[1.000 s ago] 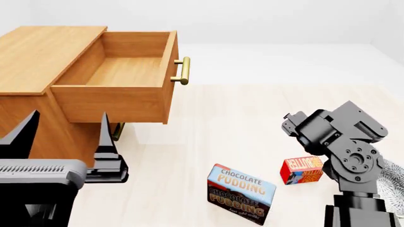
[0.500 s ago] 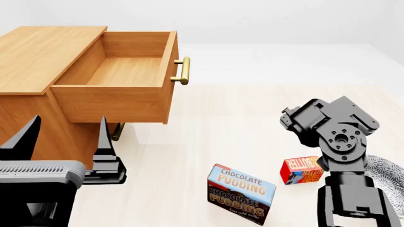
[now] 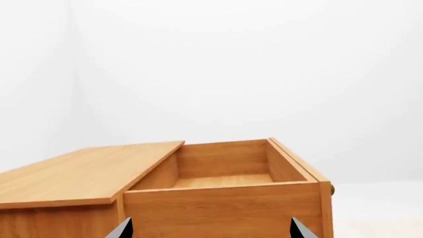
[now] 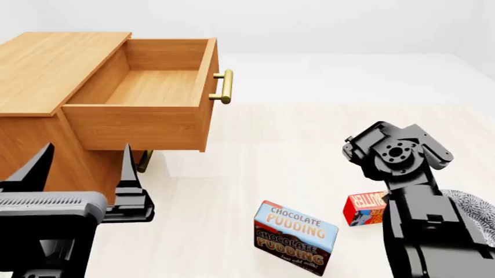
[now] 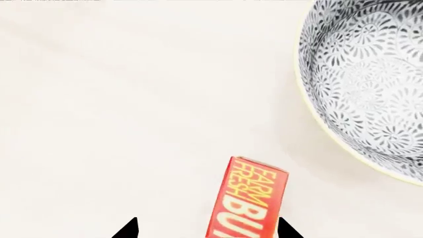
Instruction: Put the butter at the back in the top drawer of the cabinet and close it.
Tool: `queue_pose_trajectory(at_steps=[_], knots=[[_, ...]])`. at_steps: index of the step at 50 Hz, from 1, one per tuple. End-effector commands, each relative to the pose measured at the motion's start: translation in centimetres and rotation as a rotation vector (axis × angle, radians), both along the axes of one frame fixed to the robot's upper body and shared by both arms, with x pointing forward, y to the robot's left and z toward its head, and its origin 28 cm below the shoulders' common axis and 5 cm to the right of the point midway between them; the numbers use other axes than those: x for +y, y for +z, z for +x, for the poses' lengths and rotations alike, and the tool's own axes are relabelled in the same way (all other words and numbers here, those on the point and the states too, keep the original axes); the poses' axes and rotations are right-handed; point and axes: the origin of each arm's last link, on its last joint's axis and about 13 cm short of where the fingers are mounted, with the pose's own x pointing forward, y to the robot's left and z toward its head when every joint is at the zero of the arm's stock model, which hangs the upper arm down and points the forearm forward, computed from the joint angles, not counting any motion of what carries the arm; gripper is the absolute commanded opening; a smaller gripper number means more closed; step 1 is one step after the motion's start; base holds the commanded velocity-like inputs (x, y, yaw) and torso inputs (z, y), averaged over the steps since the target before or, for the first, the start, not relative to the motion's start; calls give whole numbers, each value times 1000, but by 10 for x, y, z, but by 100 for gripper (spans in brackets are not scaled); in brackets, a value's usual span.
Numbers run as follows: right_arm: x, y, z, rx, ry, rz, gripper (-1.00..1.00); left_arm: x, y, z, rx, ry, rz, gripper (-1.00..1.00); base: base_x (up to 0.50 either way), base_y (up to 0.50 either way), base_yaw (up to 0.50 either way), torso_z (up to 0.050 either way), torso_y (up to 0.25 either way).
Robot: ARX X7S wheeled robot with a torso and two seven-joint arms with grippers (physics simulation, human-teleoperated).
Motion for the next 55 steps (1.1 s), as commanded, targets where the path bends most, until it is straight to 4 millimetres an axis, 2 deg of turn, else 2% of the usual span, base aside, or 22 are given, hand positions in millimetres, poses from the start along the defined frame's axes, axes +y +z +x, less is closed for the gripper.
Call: queue_pose_trajectory(at_steps=[1, 19, 32, 55], knots=[[-5, -10, 1, 34, -28, -27, 100, 2, -2, 2, 8, 0, -6, 100, 0, 0, 0, 0, 0], [-9, -17, -1, 50, -54, -50, 100, 2, -3, 4, 15, 0, -10, 100, 0, 0, 0, 0, 0], [-9, -31, -5, 65, -43, -35, 100, 4, -4, 4, 15, 5, -16, 100, 0, 0, 0, 0, 0], [-8, -44, -9, 88, -29, -26, 100, 2, -3, 3, 14, 1, -20, 100, 0, 0, 0, 0, 0]])
